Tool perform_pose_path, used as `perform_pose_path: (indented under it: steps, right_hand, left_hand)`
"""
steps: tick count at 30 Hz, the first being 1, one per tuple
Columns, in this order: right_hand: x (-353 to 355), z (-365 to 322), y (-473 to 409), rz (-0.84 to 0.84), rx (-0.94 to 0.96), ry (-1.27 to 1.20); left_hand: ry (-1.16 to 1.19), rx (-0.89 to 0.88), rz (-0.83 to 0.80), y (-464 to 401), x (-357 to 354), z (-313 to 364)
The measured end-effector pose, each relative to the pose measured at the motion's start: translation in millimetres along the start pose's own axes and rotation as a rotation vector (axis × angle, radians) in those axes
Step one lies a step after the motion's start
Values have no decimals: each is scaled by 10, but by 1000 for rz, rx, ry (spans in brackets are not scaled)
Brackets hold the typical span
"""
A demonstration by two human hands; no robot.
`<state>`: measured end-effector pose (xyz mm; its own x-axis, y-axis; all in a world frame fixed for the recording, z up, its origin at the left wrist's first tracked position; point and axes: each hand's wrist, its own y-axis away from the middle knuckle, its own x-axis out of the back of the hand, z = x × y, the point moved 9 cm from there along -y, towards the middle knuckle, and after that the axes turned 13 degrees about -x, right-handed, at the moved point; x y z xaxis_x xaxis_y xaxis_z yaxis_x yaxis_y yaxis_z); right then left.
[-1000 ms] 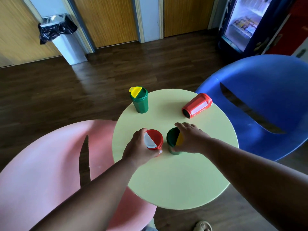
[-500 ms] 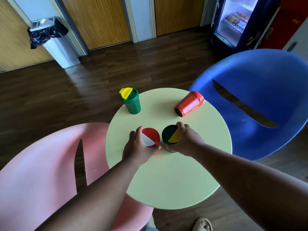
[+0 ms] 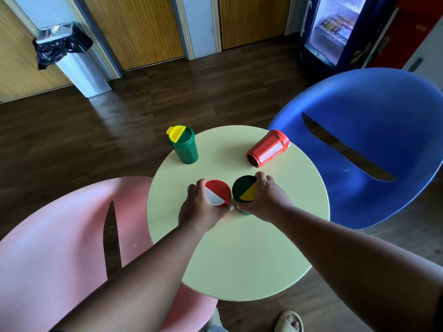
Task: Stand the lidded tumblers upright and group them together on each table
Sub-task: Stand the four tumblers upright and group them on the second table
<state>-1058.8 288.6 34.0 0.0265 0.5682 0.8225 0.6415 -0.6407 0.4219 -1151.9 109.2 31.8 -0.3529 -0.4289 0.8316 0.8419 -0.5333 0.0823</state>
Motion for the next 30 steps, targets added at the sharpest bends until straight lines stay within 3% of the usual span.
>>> perform_pose_path:
  steps: [30]
  right_hand:
    - [-12,-51,-5,-74,38,105]
  left_hand:
    - [-67,-54,-83,-61,27,15]
